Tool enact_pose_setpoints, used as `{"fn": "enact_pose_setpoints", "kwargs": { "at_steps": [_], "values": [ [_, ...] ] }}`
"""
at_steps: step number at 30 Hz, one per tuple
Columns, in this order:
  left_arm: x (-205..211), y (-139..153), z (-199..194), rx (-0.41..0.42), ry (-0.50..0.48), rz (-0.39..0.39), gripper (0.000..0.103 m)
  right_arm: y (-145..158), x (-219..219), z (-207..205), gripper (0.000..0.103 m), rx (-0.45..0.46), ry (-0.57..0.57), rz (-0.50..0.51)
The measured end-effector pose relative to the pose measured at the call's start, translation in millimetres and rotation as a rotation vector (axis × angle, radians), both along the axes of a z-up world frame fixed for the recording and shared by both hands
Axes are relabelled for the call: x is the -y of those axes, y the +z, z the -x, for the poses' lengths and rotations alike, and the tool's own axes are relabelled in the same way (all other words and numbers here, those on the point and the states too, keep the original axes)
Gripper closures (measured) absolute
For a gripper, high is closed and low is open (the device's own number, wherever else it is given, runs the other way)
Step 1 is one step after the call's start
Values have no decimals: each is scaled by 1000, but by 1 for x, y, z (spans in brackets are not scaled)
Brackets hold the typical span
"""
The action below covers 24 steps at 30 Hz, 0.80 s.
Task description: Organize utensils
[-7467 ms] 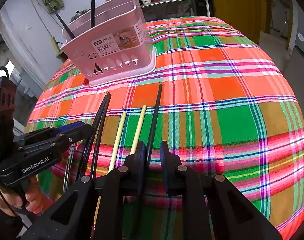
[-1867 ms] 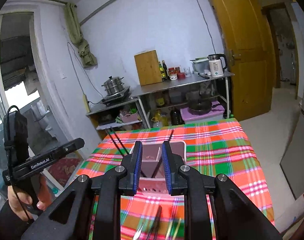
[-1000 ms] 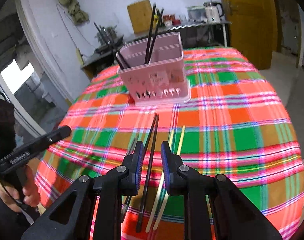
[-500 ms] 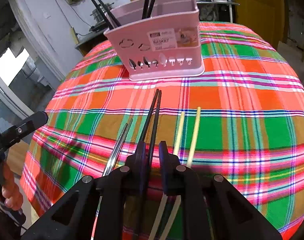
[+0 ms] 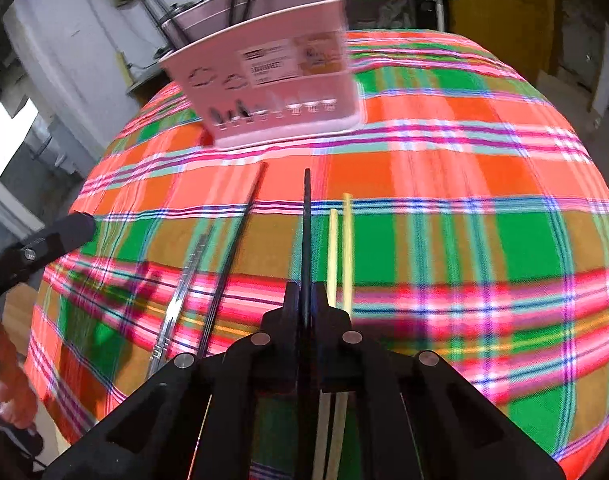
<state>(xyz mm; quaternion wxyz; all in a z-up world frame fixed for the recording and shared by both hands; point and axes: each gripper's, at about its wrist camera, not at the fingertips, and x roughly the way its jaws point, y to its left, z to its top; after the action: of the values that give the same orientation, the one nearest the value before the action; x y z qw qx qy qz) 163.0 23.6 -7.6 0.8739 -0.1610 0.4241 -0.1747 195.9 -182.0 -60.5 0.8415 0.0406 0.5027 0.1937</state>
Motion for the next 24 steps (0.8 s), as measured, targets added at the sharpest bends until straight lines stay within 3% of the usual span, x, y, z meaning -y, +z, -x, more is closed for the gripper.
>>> {"fn": "enact_pose_setpoints", "kwargs": {
  "at_steps": [6, 12, 24],
  "values": [
    [37, -26, -31, -80, -53, -57, 87, 2, 22, 1, 97, -9, -52, -6],
    [53, -46, -49, -150, -38, -111, 87, 2, 30, -4, 97, -12, -74, -13],
    [64, -56, -61, -165, -37, -145, 87, 1, 34, -14, 97, -26, -91, -30]
  ]
}}
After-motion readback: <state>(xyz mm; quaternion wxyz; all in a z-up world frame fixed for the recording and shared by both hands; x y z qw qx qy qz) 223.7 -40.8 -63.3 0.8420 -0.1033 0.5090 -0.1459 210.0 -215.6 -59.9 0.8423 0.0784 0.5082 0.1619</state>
